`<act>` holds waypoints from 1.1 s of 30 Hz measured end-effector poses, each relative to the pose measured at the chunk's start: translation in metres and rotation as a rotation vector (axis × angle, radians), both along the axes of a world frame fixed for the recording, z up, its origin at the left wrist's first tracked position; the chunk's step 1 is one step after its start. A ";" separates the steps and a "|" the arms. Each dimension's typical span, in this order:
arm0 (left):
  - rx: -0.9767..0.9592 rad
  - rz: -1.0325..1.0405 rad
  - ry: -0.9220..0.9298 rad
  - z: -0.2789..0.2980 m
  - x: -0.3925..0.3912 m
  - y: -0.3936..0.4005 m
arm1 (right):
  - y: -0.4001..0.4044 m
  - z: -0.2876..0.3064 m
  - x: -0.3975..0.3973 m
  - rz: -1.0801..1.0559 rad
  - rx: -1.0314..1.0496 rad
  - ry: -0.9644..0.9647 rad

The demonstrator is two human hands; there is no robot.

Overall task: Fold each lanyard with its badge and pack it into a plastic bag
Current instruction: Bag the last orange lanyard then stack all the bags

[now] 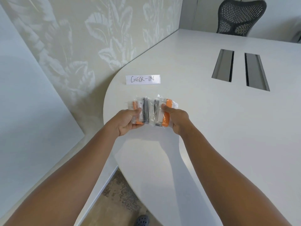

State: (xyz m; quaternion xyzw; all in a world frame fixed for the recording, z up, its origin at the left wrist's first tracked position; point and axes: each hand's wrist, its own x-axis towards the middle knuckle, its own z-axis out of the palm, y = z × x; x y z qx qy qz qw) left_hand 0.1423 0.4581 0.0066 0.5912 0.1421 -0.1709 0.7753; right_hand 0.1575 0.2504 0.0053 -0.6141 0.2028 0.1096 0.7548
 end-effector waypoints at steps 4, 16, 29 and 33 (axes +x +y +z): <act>0.044 0.033 0.024 -0.003 0.044 0.010 | 0.014 0.002 0.044 -0.024 -0.067 -0.002; 0.206 0.066 0.011 -0.019 0.168 0.028 | 0.037 -0.004 0.154 -0.074 -0.324 -0.051; 1.001 -0.031 -0.011 -0.022 0.198 0.043 | 0.065 -0.011 0.196 0.043 -0.898 0.055; 1.228 0.016 -0.139 -0.022 0.197 0.041 | 0.070 -0.007 0.193 -0.009 -1.054 0.022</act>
